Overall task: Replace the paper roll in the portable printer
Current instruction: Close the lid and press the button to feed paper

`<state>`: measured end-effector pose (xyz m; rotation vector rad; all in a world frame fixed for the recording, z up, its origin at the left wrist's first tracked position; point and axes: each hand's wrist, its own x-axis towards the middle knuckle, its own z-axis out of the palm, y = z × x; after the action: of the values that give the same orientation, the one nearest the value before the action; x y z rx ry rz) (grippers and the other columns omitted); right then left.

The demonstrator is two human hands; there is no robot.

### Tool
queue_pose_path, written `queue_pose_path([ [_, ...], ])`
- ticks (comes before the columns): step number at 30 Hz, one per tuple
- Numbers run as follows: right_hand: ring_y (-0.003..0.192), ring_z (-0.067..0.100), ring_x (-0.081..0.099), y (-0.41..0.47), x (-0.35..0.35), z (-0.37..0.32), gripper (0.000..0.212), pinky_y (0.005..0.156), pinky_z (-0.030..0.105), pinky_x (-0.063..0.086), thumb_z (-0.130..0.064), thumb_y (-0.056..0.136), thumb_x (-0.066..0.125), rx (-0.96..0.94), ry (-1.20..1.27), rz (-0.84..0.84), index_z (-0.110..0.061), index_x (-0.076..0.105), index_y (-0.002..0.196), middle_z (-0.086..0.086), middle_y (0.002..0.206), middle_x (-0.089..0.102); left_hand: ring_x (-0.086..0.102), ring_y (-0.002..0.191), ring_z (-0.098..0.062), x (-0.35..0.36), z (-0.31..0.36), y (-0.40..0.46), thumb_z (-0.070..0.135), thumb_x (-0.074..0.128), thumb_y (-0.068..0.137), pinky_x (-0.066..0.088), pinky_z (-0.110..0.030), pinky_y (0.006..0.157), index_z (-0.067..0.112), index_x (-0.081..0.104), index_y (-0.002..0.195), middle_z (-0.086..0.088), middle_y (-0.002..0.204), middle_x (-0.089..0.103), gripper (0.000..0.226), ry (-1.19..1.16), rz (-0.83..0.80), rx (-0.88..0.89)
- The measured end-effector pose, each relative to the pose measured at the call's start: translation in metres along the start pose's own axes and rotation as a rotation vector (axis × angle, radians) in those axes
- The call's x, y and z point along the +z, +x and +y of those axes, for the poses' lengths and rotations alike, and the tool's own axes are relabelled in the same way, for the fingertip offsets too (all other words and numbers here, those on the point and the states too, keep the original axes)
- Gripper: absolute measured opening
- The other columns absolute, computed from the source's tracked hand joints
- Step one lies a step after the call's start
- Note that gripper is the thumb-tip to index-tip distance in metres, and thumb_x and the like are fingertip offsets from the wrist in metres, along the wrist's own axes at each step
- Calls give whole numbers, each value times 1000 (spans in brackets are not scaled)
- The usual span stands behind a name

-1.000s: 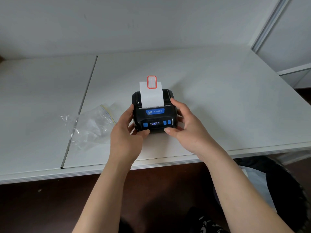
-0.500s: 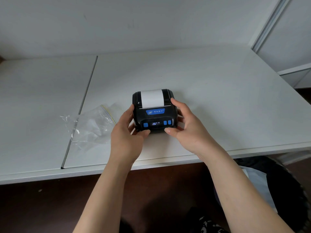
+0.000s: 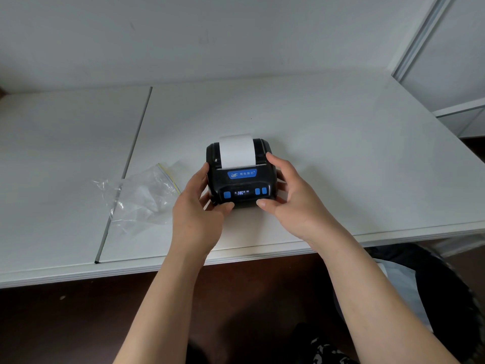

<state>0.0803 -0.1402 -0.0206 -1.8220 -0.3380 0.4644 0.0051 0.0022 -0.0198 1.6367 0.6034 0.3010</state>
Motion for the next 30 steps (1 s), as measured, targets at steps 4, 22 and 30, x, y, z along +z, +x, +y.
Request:
queue_pose_path([
  [4,93,-12,59,0,0,0,79,90,14,45,5,83,64,3,-10,3,-37,32,142,-31,103,52,59,109,-7,0,0,0,-10,64,79,49,-10,78,32,42,139,16,121,55,77,-1,2,0],
  [22,84,-23,57,1,0,1,80,82,6,46,4,83,64,1,-14,2,-38,31,142,-34,103,50,58,110,-8,0,0,0,-10,64,80,48,-8,76,32,42,139,16,122,55,76,4,0,9],
  [30,89,-13,59,0,0,0,80,91,16,46,4,83,64,-2,-25,7,-37,31,142,-31,101,51,59,113,-10,0,0,0,-10,64,80,49,-9,78,31,42,139,14,124,55,76,10,-2,18],
])
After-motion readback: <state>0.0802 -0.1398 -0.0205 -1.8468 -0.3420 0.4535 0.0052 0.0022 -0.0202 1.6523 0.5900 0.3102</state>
